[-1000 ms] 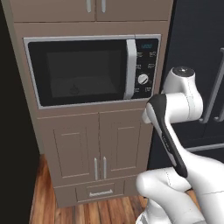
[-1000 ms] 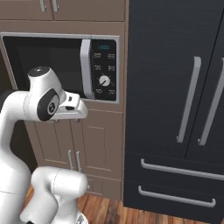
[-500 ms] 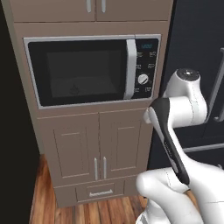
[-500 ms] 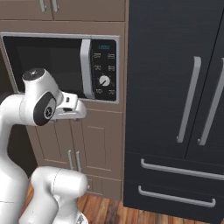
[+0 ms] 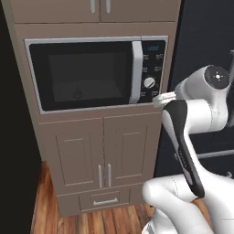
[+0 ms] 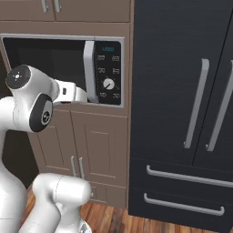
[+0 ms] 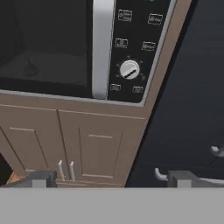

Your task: Open the microwave door.

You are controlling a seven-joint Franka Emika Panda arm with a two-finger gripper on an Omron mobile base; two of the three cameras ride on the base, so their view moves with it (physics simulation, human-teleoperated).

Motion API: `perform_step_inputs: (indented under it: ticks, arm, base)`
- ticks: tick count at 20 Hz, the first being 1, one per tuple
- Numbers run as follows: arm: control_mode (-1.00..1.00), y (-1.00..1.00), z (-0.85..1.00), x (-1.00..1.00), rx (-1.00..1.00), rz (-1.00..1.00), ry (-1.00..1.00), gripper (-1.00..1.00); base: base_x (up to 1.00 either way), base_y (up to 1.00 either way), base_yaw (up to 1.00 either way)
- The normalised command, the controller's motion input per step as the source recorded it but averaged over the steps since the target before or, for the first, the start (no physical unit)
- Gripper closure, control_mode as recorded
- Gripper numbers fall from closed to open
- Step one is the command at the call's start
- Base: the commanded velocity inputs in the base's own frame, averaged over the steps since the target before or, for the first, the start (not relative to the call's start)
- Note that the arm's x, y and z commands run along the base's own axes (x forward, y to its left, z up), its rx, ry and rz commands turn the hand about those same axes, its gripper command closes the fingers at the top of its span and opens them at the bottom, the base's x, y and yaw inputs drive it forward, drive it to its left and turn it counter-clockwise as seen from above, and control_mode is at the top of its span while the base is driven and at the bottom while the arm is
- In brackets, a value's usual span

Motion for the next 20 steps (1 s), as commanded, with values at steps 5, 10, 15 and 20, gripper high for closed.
perform_step_inputs:
  ticks: [5, 10, 15, 20]
  arm:
    - [-1.0, 0.0, 0.42, 0.26, 0.16, 0.05, -0.12, -1.0]
    - [-1.0, 0.0, -0.05, 0.77, 0.14, 0.13, -0.05, -1.0]
    - [-1.0, 0.02, 0.0, 0.8, 0.04, 0.03, -0.04, -1.0]
    - [-1.0, 0.25, -0.04, 0.66, -0.07, 0.0, 0.0, -1.0]
  base:
    - [0.0, 0.0, 0.0]
    - [0.0, 0.0, 0.0]
    - [0.0, 0.0, 0.0]
    - [0.0, 0.0, 0.0]
